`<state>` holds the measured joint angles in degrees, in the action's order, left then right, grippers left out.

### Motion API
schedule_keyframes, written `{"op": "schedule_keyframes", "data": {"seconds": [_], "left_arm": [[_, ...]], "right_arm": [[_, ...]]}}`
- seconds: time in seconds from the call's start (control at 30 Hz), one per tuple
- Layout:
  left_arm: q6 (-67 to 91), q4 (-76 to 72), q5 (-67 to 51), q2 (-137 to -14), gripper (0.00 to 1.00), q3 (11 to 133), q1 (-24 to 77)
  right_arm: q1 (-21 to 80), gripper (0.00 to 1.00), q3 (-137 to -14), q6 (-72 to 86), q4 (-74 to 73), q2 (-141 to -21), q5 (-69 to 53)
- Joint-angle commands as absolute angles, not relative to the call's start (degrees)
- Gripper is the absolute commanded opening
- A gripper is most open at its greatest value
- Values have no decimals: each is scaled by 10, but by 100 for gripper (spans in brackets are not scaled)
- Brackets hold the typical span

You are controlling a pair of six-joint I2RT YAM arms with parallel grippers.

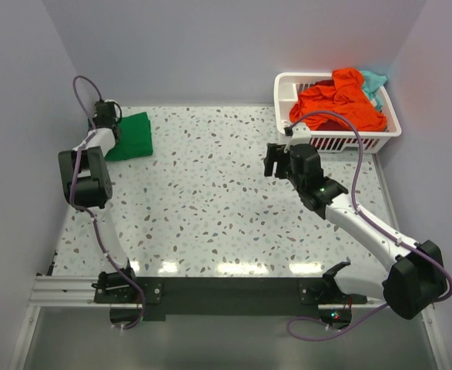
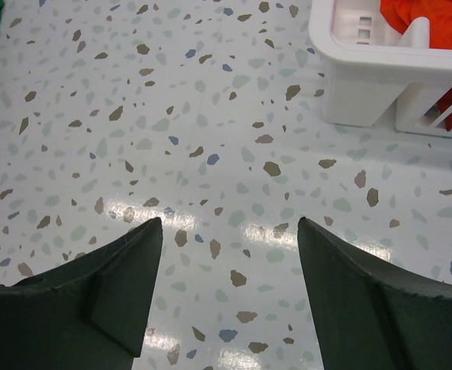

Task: Fold and stack the t-shirts
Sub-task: Neatly place the folded tshirt to the corner

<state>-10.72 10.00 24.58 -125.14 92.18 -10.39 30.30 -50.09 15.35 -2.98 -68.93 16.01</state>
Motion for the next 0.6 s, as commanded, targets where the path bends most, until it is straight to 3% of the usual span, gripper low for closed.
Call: {"op": "schedule_keyframes", "data": {"seconds": [0.0,0.03,0.07,0.1,0.17,0.4,0.57], "left_arm": [[-124,88,289,-1252,18,960,-105],[-119,88,299,-1250,30,961,-105],[-115,89,308,-1246,47,962,-105],[-111,89,326,-1234,77,962,-104],[-95,87,336,-1218,99,957,-104],[-93,53,382,-1101,100,908,-62],[-60,45,400,-1027,100,860,25]], "right_arm": [[301,74,-495,145,-9,-675,178],[301,74,-495,144,-10,-678,178],[301,75,-496,145,-10,-679,178],[302,75,-496,145,-10,-679,178],[301,76,-497,145,-10,-680,176],[302,77,-493,147,-10,-676,182],[302,77,-493,150,-10,-673,185]]}}
